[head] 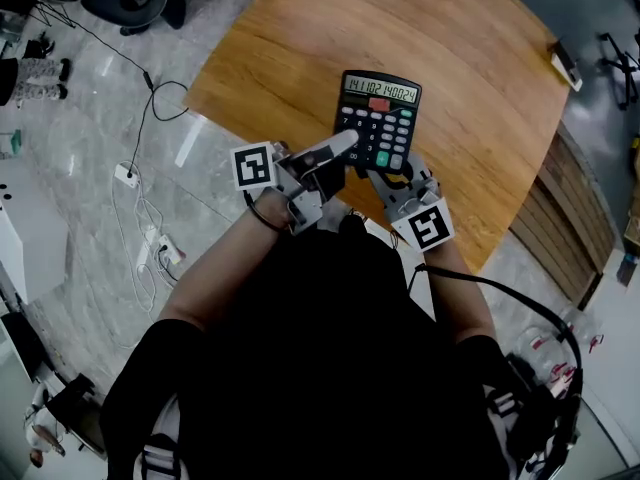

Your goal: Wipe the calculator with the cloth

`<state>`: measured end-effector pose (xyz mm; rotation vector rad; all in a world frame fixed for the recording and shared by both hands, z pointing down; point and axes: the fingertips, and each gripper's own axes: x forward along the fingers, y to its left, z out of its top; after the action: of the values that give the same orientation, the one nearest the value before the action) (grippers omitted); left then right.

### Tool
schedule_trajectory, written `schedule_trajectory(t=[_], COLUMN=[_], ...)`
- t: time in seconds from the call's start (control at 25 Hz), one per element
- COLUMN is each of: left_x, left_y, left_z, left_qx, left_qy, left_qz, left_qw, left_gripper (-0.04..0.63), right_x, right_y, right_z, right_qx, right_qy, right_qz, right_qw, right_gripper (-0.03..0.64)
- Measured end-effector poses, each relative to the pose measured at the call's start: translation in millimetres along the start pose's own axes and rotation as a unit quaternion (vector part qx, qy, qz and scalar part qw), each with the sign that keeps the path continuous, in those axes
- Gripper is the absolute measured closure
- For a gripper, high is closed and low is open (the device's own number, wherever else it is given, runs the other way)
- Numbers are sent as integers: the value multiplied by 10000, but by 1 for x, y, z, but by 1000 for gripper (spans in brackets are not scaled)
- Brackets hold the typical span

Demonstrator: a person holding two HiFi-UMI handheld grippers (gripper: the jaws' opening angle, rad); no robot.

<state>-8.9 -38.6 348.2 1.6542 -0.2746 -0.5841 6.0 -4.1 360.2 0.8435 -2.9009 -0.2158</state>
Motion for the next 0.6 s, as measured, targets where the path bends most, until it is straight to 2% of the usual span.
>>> schedule_trajectory(t=[0.2, 0.32, 0.44, 0.6], left_x=[-3, -4, -4, -4], left_y=[0, -2, 0, 3], left_z=[1, 5, 2, 0], left_qx=[51, 88, 58, 37], left_qy=[-201, -252, -207, -27], left_qz=[94, 63, 28, 57], left_qw=[9997, 9996, 9998, 10000], left_gripper=[523, 522, 523, 523], right_x=[-30, -41, -42, -29], right_y=[9, -5, -19, -41], right_z=[-3, -4, -8, -13], right_qx=[190, 31, -164, -90], right_qy=[144, 206, 252, 312], right_qz=[33, -103, -228, -519], right_qw=[9997, 9997, 9993, 9981], right_gripper=[571, 571, 571, 571])
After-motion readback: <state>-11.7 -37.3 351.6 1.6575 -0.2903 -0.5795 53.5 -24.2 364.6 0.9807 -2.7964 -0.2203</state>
